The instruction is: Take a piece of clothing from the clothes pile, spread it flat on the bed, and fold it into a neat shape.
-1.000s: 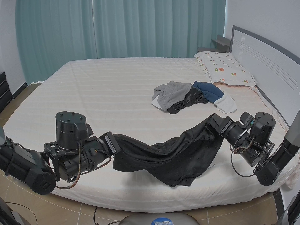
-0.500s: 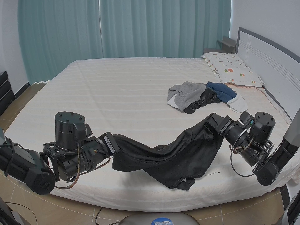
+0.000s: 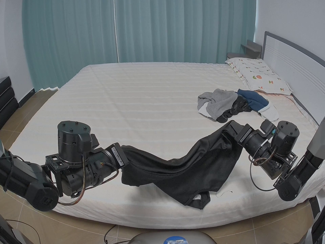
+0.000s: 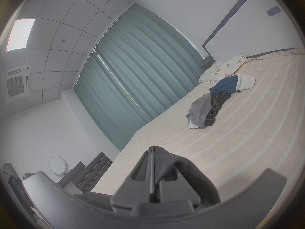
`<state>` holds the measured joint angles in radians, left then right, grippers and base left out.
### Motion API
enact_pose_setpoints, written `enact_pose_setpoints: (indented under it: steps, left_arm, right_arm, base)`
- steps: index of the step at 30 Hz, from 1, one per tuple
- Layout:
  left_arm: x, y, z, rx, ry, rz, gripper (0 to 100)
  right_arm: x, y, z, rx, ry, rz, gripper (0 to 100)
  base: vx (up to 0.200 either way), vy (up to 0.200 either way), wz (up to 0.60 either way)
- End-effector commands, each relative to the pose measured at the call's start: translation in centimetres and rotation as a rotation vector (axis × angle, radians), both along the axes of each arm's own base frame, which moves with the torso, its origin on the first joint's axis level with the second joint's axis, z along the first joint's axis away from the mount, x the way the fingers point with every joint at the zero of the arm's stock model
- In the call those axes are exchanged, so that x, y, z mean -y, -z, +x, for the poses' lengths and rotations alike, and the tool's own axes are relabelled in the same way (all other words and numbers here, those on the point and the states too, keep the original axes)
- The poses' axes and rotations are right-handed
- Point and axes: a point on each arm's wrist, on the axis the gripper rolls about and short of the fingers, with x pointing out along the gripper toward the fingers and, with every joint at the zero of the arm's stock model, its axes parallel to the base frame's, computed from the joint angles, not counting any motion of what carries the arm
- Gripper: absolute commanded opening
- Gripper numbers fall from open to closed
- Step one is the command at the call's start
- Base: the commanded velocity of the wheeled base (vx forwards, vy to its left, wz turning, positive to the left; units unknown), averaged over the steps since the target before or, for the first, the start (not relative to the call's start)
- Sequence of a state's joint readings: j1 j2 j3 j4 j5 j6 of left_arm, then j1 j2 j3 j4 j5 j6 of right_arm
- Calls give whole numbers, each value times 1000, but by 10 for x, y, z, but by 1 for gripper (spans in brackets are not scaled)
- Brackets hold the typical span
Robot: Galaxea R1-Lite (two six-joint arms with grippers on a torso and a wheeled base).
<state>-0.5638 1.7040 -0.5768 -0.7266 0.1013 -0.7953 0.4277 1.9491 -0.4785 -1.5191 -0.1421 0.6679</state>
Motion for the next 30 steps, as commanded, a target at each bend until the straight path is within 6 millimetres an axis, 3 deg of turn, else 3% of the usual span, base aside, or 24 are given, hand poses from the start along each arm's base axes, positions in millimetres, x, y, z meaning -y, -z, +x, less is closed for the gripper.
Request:
enact_pose_setpoints:
  steps: [1, 5, 17, 25, 30]
  left_arm:
    - [0, 0, 0, 0, -1, 0, 0]
    - [0, 0, 0, 1, 0, 1, 0]
    - [1, 1, -1, -5, 5, 2, 0]
    - [3, 2, -3, -10, 14, 6, 0]
    - [7, 4, -12, -13, 48, 22, 0]
  right_arm:
    - [0, -2, -1, 22, -1, 8, 0]
    - [0, -1, -1, 21, -6, 5, 0]
    - [0, -2, -3, 22, -10, 4, 0]
    - [1, -3, -6, 22, -15, 4, 0]
    - [1, -15, -15, 53, -21, 17, 0]
  base:
    - [0, 200, 0]
    - [0, 200, 0]
    - [0, 0, 0]
    - [-200, 0, 0]
    - [-200, 0, 0]
